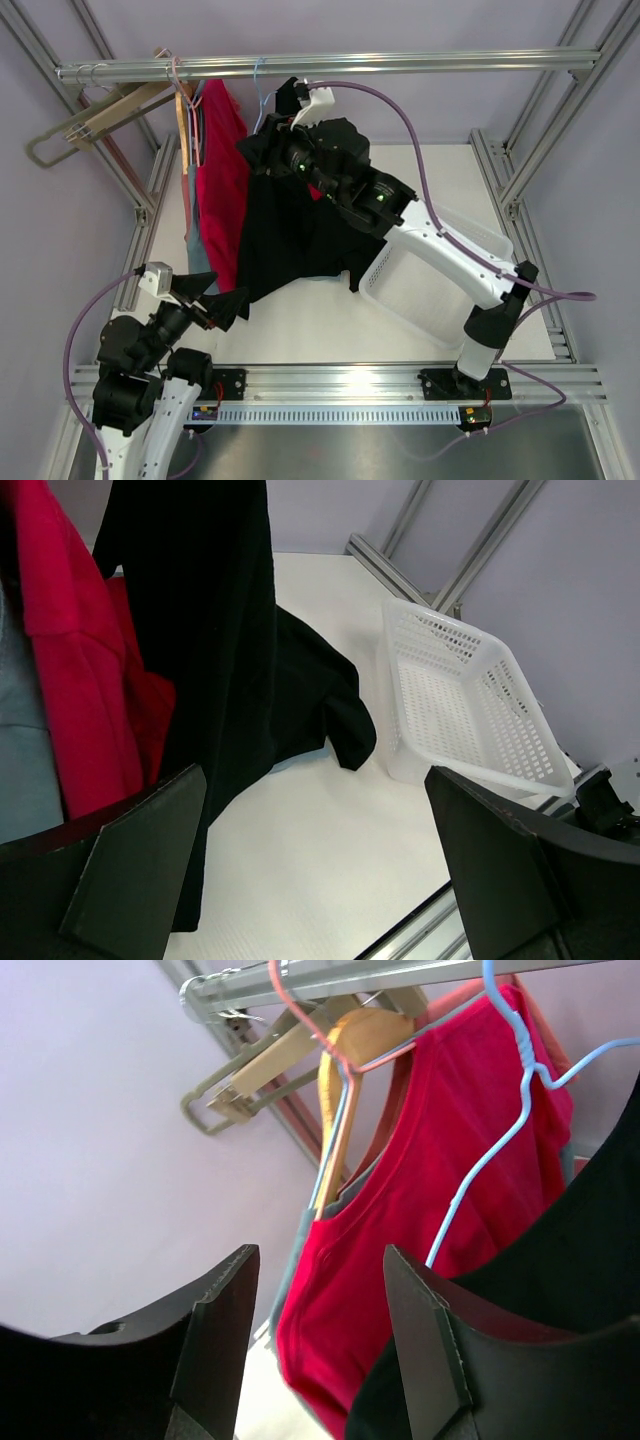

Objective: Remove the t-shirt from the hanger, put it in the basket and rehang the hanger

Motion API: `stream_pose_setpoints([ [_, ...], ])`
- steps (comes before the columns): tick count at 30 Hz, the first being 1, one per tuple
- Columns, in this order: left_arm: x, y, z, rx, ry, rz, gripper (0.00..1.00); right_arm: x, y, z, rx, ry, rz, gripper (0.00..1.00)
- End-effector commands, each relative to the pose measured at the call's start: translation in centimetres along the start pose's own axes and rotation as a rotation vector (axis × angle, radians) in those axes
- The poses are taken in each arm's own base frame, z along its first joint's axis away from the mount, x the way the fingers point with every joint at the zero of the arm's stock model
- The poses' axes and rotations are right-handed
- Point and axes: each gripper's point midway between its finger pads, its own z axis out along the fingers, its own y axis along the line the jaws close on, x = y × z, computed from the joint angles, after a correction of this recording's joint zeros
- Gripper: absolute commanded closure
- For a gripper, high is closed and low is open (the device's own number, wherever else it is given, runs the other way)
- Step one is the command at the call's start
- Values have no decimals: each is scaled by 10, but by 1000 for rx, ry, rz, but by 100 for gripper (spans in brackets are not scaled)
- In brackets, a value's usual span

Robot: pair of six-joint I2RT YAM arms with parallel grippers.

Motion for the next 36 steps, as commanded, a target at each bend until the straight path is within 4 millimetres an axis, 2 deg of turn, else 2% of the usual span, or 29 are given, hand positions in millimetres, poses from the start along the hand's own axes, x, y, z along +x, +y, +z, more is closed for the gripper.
stream_pose_setpoints([
  [1, -7, -4, 0, 18, -31, 7, 2, -15, -8, 12, 71, -74, -19, 40],
  [4, -7, -5, 0, 22, -31, 6, 3, -3, -21, 26, 127, -66, -27, 44],
  [5, -7, -5, 0, 26, -31, 5, 3, -10, -24, 28, 131, -78, -18, 45],
  [7, -5, -6, 1, 34, -26, 5, 3, 0, -36, 37, 159, -42, 1, 47],
  [8, -5, -6, 1, 37, -25, 5, 3, -1, -47, 40, 172, -37, 15, 47],
  [12, -4, -8, 3, 47, -17, 1, 3, 13, -62, 54, 123, 25, 74, 48],
  [15, -3, -7, 4, 50, -10, -1, 3, 13, -61, 59, 58, 45, 100, 48],
  [19, -2, -7, 5, 48, -8, -6, 3, 26, -57, 63, -63, 103, 164, 52],
  [21, -2, -7, 6, 48, -4, -8, 3, 22, -54, 63, -103, 95, 196, 54],
  [29, -1, -6, 7, 46, 0, -10, 3, 35, -55, 68, -128, 113, 245, 57],
  [30, -1, -6, 7, 48, -3, -10, 3, 40, -56, 70, -131, 126, 255, 66],
  [31, -1, -6, 7, 46, -2, -11, 3, 42, -56, 71, -131, 130, 260, 70],
  [36, -1, -6, 7, 45, 2, -13, 3, 32, -48, 69, -159, 103, 271, 88],
])
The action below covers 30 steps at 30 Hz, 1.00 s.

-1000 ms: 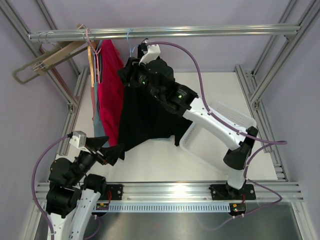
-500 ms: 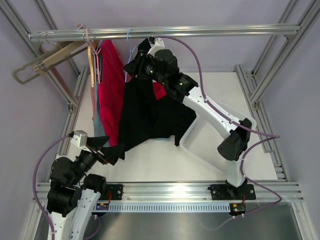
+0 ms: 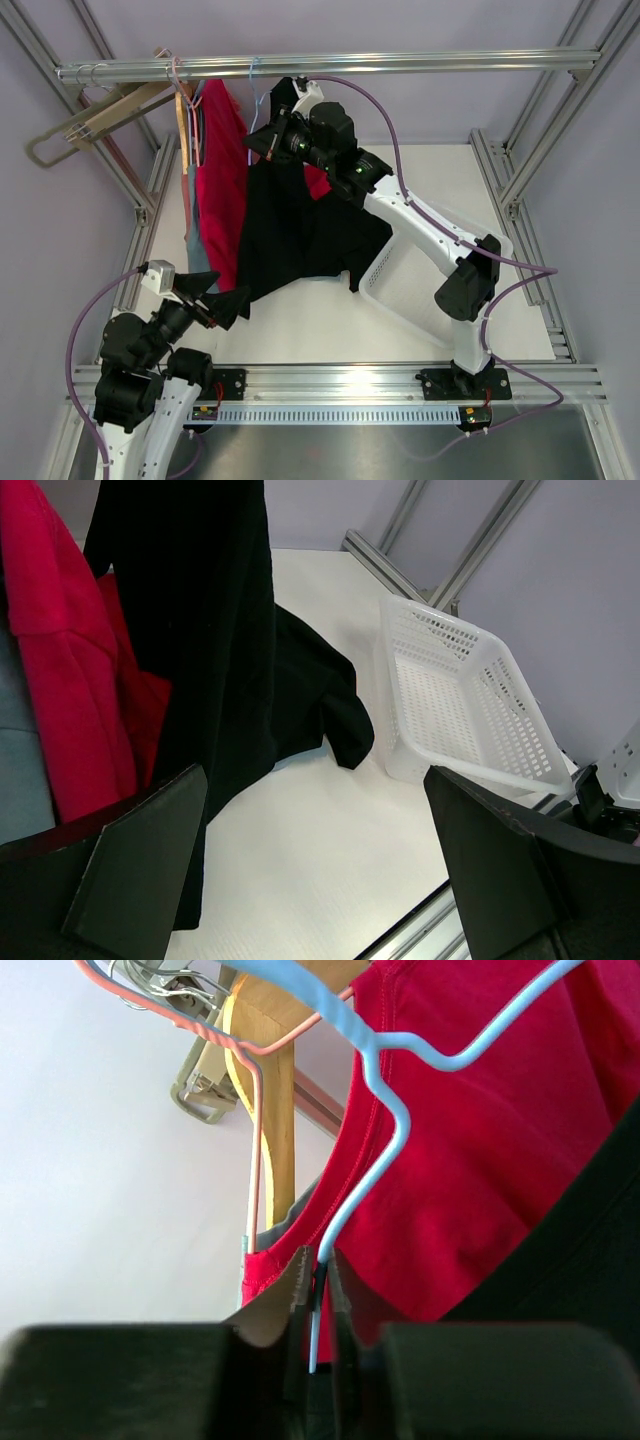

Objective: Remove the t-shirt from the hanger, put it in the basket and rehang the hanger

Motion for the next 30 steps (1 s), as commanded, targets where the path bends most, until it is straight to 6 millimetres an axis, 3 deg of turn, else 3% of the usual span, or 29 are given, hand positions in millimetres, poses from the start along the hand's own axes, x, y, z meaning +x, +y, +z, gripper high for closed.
stream_pose_setpoints([
  [1, -4, -6, 4, 34, -5, -4, 3, -14, 20, -1, -90, -39, 1, 95],
  [3, -4, -5, 4, 30, -4, -1, 3, -22, 29, -5, -111, -52, -8, 100],
  [12, -10, -7, 7, 31, 9, -6, 4, -50, 72, -34, -230, -110, -74, 100],
  [13, -15, -10, 6, 36, 2, -8, 4, -42, 65, -33, -219, -91, -69, 100],
  [15, -21, -16, 5, 49, -1, -18, 4, -44, 72, -44, -243, -102, -68, 100],
  [16, -24, -18, 4, 54, -4, -21, 3, -29, 59, -42, -224, -73, -56, 100],
  [20, -44, -35, 2, 99, -14, -40, 2, -8, 57, -51, -251, -25, -68, 100],
  [21, -54, -46, -1, 138, -28, -34, 2, -8, 61, -58, -259, -28, -93, 100],
  [25, -82, -56, 1, 148, -68, -61, 3, 5, 58, -67, -236, -6, -137, 100],
  [28, -102, -51, 14, 93, -79, -112, 10, 16, 58, -80, -209, -3, -168, 100],
  [29, -106, -50, 25, 94, -63, -133, 15, 11, 58, -87, -169, -36, -188, 100],
  [30, -114, -54, 28, 105, -68, -154, 17, 32, 53, -90, -145, -7, -196, 100],
])
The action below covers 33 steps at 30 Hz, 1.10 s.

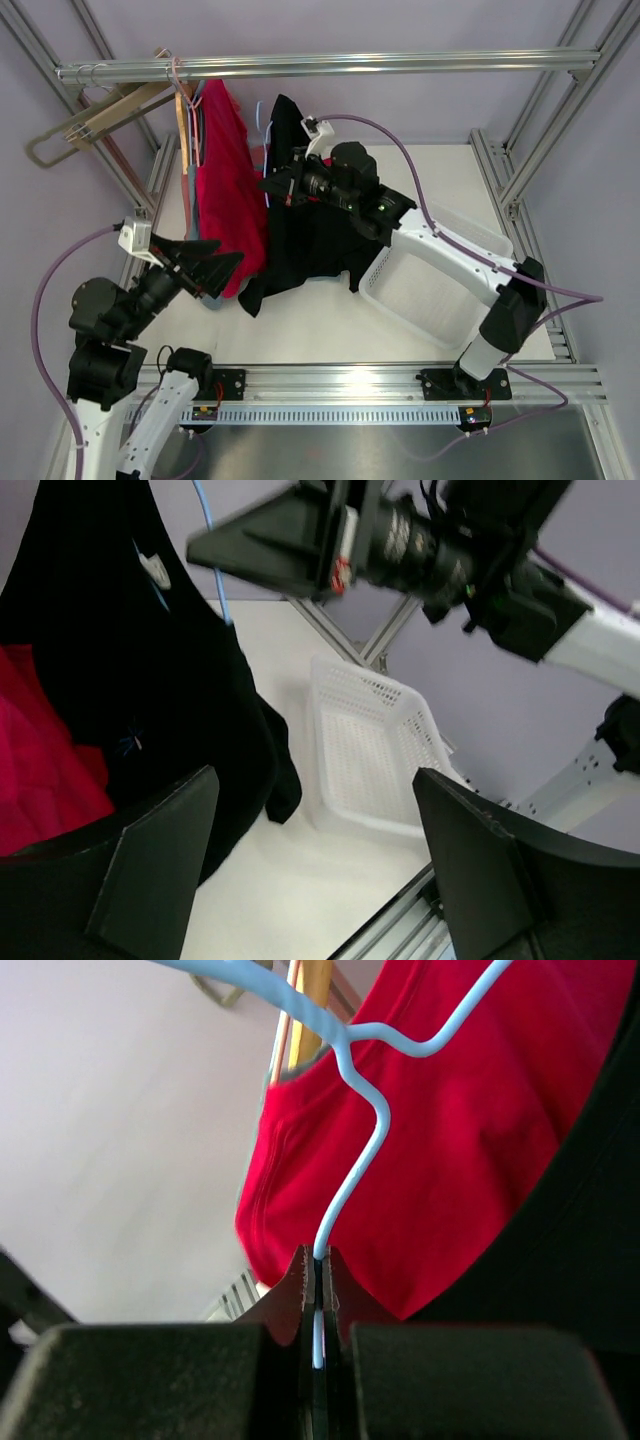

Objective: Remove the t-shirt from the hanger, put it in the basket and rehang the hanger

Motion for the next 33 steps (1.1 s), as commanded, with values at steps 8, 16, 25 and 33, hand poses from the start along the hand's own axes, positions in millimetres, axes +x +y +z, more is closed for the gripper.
stream_pose_setpoints([
  [8, -46, -1, 61, 14, -4, -106, 37, 18, 53, -65, 31, -114, -151, 100],
  [16, -36, -12, 93, 41, 71, -82, 46, 31, 58, -72, 37, -94, -139, 100],
  [25, -28, 11, 121, -73, 86, -40, 51, 41, 68, -77, 5, -83, -131, 100],
  [33, -21, 19, 137, -125, 103, 1, 68, 42, 72, -82, -8, -89, -123, 100],
])
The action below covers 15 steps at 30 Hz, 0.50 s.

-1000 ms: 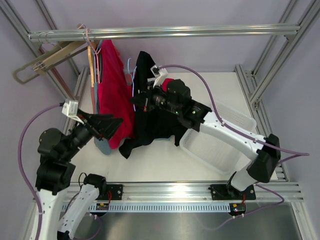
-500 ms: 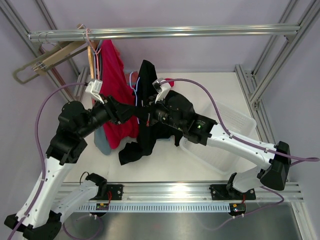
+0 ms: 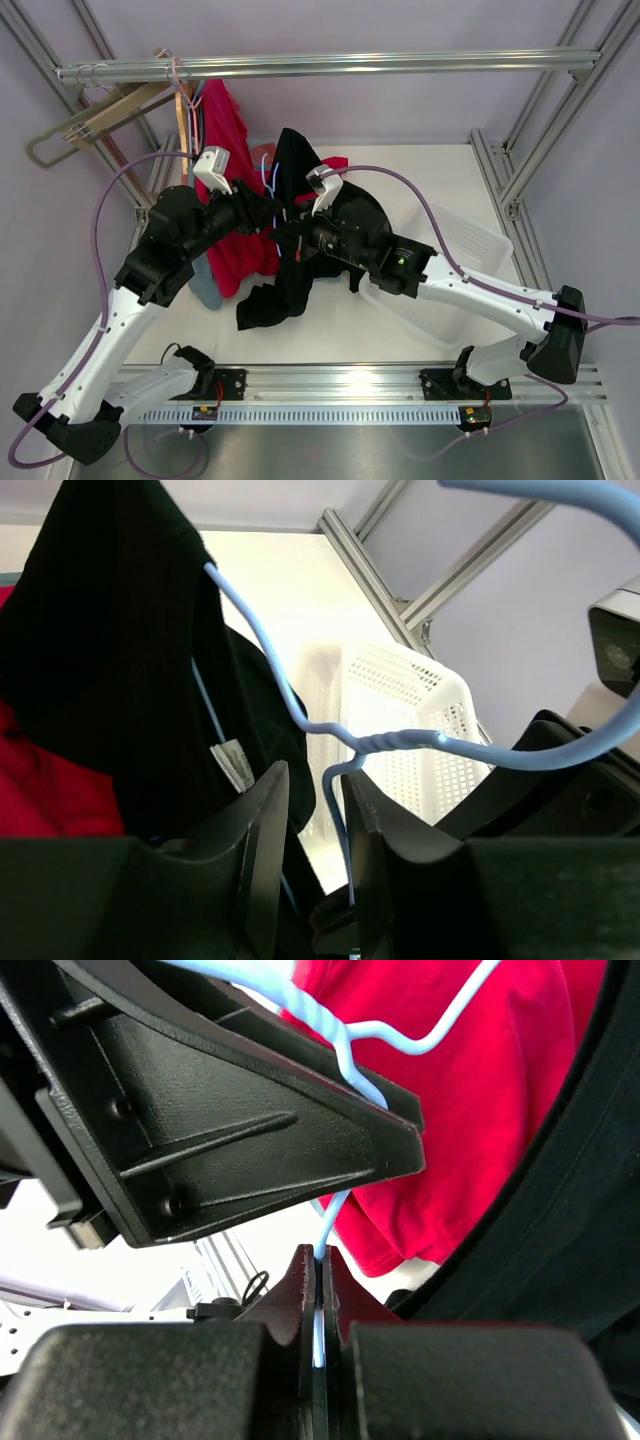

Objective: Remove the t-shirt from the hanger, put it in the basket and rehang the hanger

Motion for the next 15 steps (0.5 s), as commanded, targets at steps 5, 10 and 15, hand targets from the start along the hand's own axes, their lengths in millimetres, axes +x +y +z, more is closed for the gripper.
stream_pose_setpoints([
  [5, -27, -14, 6, 1, -83, 52, 97, -32, 30, -15, -81, -119, 3, 100],
  [10, -40, -24, -4, 18, -128, 39, 100, -30, 28, -24, -69, -117, 34, 99],
  [15, -70, -45, -25, 75, -229, -1, 100, -19, 42, -52, -73, -81, 19, 31],
])
